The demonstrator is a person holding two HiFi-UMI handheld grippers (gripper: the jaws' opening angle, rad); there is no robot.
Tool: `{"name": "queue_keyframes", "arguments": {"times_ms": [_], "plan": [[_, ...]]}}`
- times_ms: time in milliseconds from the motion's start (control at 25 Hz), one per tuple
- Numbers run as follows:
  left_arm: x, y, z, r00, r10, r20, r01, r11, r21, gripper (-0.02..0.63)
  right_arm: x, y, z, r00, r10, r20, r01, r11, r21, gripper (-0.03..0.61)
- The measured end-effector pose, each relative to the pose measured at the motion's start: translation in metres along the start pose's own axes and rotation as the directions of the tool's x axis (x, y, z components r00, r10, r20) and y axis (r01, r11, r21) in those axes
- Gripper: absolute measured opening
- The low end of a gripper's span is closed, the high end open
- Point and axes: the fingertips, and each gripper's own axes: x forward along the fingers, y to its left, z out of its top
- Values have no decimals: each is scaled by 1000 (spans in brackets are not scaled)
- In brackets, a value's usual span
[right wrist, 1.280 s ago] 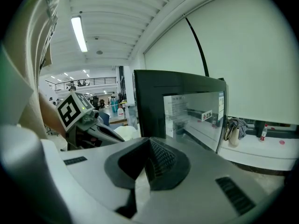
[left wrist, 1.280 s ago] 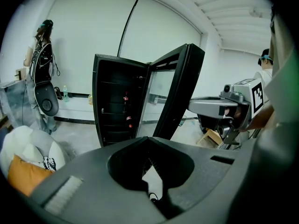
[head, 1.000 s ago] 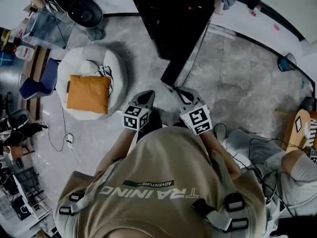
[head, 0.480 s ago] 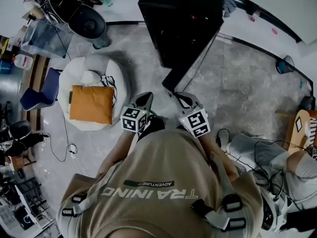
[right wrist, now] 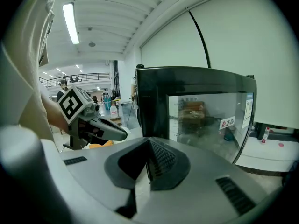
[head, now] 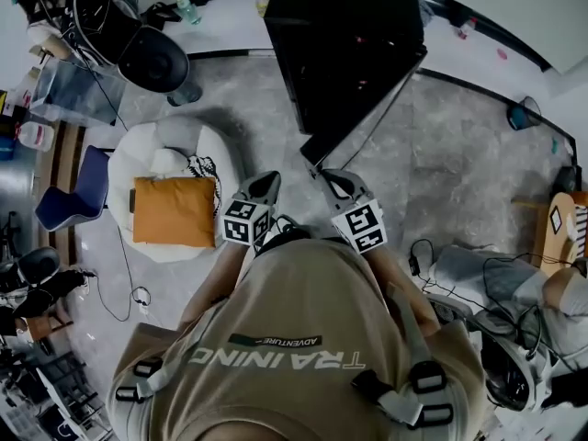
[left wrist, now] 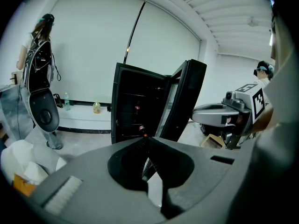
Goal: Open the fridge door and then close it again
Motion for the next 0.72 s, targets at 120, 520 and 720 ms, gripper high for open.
{"name": "queue_keyframes", "arguments": {"times_ms": [120, 520, 720], "plan": [[3, 15, 6, 1000, -24, -5, 24, 1000, 11, 0, 16, -1, 3, 1000, -23, -9, 24, 1000, 9, -5], [-4, 63, 20, 997, -74, -3, 74, 996, 50, 0, 53, -22, 22, 992, -130, -1, 130, 988, 82, -5], [-17, 86, 18, 997, -73, 7, 72, 994, 80, 0, 70, -20, 33, 986, -166, -4, 166, 984, 57, -5]]}}
